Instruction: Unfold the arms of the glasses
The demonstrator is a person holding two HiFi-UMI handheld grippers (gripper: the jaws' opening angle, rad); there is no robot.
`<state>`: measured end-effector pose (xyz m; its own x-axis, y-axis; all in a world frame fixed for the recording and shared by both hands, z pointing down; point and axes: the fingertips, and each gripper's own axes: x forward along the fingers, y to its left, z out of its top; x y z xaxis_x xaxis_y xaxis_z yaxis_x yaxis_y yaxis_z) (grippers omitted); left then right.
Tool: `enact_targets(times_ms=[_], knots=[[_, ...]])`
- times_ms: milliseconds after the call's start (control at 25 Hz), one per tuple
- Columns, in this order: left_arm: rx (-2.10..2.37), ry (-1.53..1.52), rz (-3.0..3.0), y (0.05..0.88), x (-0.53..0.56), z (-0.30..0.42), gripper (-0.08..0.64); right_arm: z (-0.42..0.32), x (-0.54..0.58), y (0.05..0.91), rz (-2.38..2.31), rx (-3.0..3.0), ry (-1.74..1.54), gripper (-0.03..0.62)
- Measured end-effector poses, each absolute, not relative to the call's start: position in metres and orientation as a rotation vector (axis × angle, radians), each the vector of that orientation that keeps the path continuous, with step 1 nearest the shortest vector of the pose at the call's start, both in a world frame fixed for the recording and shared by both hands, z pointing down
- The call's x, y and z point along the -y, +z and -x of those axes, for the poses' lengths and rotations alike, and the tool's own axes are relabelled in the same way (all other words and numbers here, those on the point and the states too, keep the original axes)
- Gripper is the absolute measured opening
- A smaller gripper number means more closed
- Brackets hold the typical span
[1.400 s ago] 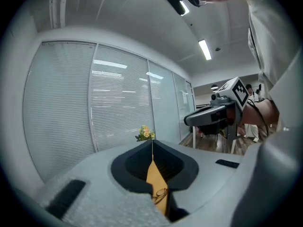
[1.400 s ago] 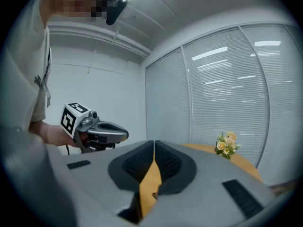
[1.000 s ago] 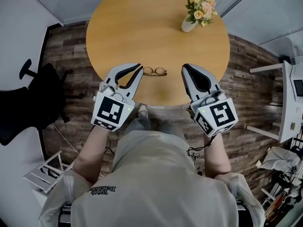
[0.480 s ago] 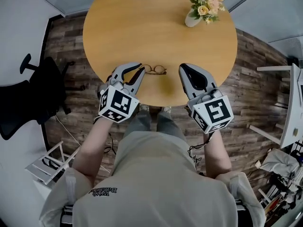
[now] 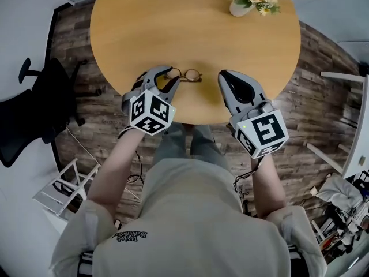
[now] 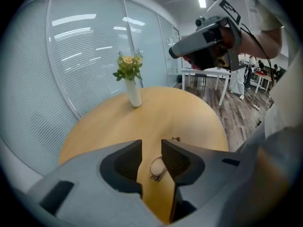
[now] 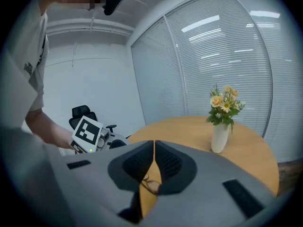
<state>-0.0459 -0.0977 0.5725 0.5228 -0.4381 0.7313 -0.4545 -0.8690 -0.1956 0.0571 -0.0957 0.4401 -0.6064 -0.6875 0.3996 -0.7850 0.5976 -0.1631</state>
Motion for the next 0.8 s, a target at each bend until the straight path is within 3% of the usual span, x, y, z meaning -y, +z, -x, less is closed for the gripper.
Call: enact_targets(times_ms=[320, 800], knots=[[0.617, 1.607, -2.729, 0.629, 0.093, 0.038, 0.132, -0.065, 0.101, 0.483, -1.177, 2.474, 0.54, 0.031], [0.471, 1.823, -2.728, 0.682, 0.083, 0.027, 0.13, -0.06, 0.096, 0.516, -1.135, 2.448, 0.6, 0.031]])
